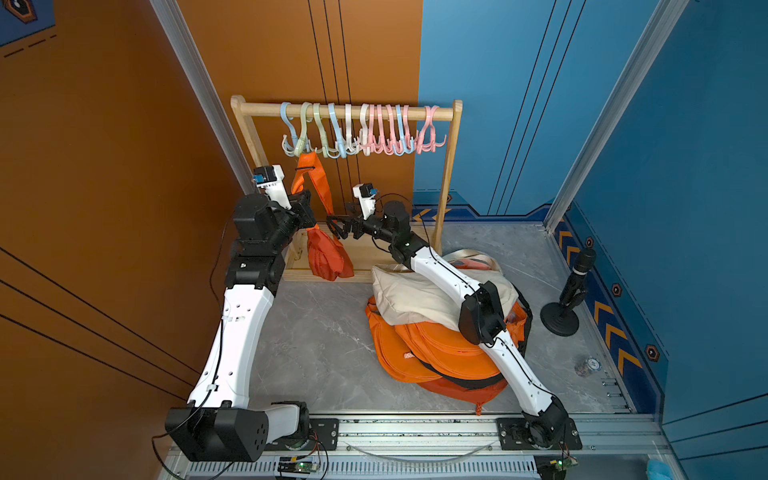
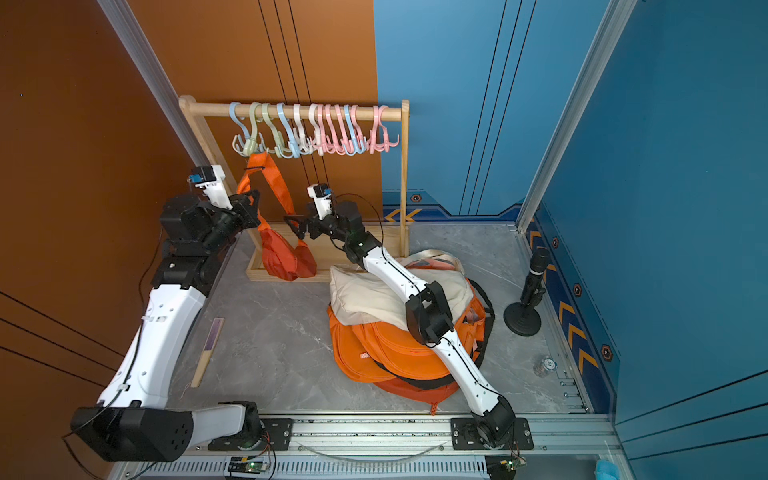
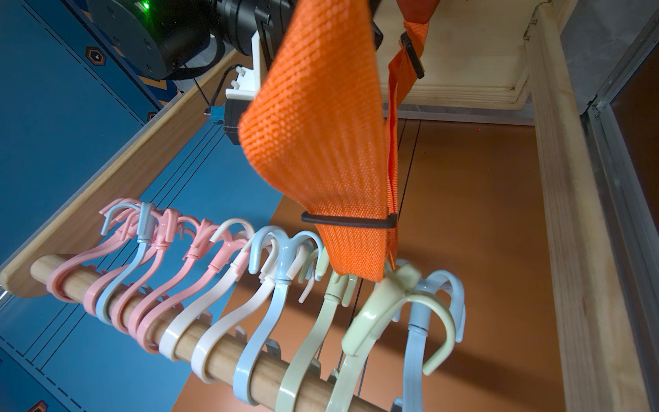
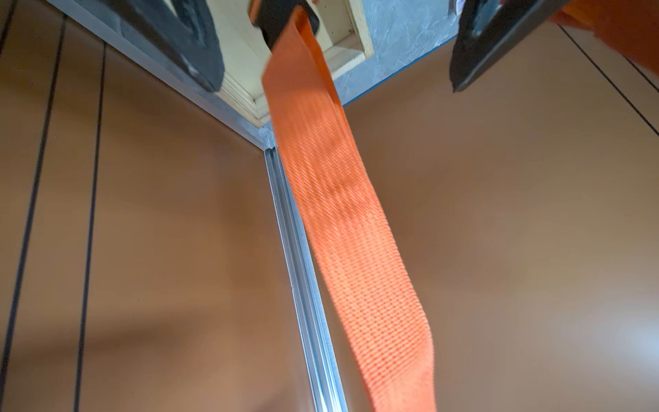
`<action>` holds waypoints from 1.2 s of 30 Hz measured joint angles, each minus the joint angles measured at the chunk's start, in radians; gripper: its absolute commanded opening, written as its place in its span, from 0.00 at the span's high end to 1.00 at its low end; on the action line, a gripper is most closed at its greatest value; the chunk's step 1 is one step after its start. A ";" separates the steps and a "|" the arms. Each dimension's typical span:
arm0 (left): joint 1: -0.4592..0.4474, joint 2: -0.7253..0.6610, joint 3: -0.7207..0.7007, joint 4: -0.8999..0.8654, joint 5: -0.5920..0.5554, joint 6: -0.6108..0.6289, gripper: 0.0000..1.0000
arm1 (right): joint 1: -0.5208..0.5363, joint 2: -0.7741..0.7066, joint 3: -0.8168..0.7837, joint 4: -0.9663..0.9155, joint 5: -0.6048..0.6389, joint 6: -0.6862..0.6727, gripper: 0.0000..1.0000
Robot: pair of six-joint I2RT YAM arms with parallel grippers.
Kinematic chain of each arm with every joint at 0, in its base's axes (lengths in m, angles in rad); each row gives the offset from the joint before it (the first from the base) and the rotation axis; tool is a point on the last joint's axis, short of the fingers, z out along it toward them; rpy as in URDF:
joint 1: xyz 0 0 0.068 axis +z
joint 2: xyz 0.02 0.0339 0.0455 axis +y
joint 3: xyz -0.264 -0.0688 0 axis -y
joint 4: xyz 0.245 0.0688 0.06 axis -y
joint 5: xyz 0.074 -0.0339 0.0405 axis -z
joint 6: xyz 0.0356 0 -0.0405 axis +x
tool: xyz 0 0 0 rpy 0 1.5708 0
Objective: Take the bag off the hook
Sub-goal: Pick up the bag from the hook.
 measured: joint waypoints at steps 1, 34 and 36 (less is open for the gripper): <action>0.000 -0.003 0.000 -0.003 0.003 -0.002 1.00 | 0.010 0.010 0.014 0.006 0.018 -0.001 0.00; 0.020 -0.143 -0.099 -0.031 0.044 -0.044 1.00 | 0.067 0.147 0.135 0.155 0.541 -0.040 0.64; 0.024 -0.143 -0.100 -0.030 0.046 -0.047 1.00 | 0.065 0.147 0.134 0.160 0.541 -0.035 0.73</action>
